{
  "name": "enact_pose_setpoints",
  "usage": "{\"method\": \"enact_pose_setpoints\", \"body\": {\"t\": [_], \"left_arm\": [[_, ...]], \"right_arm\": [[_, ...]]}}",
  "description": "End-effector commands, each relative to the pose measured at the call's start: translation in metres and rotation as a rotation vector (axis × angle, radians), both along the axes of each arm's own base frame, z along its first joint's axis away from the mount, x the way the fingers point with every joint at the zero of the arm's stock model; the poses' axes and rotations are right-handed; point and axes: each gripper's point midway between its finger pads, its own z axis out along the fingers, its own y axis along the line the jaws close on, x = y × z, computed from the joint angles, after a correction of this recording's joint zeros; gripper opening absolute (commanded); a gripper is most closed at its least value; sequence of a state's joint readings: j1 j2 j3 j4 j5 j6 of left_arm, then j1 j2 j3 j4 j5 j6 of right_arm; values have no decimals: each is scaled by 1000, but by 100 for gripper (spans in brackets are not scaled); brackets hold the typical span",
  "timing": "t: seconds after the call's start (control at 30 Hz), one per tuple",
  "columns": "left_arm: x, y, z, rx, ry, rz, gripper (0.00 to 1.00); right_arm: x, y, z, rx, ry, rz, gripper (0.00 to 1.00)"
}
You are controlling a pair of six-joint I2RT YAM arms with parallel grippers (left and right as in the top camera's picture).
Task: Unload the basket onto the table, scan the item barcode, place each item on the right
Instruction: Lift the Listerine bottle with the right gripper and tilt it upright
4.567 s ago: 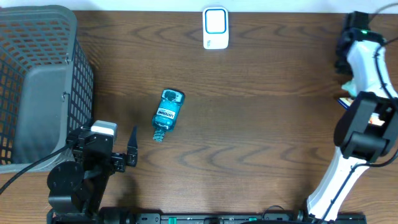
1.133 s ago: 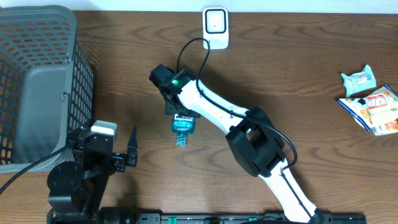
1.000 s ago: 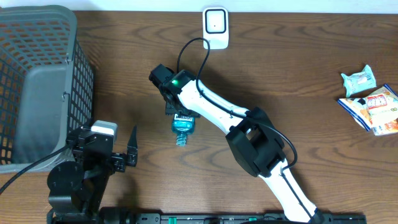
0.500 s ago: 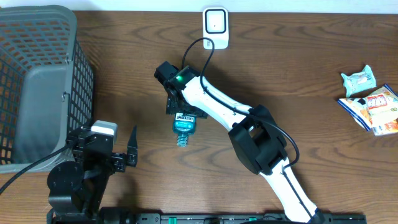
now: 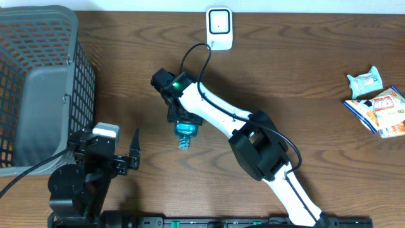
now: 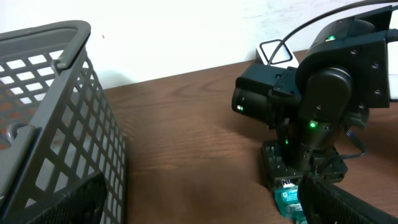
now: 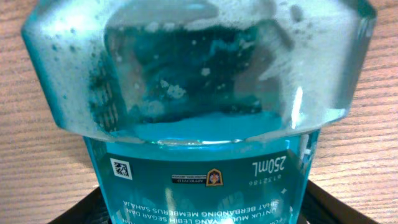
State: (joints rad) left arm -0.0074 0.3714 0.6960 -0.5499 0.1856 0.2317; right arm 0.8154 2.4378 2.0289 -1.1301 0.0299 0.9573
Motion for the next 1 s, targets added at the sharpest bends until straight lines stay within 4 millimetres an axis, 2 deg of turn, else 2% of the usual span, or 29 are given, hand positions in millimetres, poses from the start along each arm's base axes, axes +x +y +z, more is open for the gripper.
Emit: {"method": "enact_pose_setpoints", "body": {"t": [0.0,0.2,0.33,0.47,0.63,0.77,0.97], "left_arm": [[0,-2,4,-13,-9,-10,98],[0,-2,4,-13,-9,-10,98],[0,-2,4,-13,-9,-10,98],[0,-2,4,-13,-9,-10,98],[0,-2,4,-13,-9,-10,98],[0,-2,4,-13,-9,-10,98],[-1,-2,3,-13,-8,-10,98]], "right_arm": [[-27,-37,-76,-170,139,-19,55],[-32,-32,-76,-85,224,7,48],[-37,-21,-69,92,357,67,42],[-36,-14,-57,290,455,138,42],[-34,-15,-35,512,547,191,40],[-37,-9,-7,743,600,269,36],[-33,-18,22,959,597,342,37]]}}
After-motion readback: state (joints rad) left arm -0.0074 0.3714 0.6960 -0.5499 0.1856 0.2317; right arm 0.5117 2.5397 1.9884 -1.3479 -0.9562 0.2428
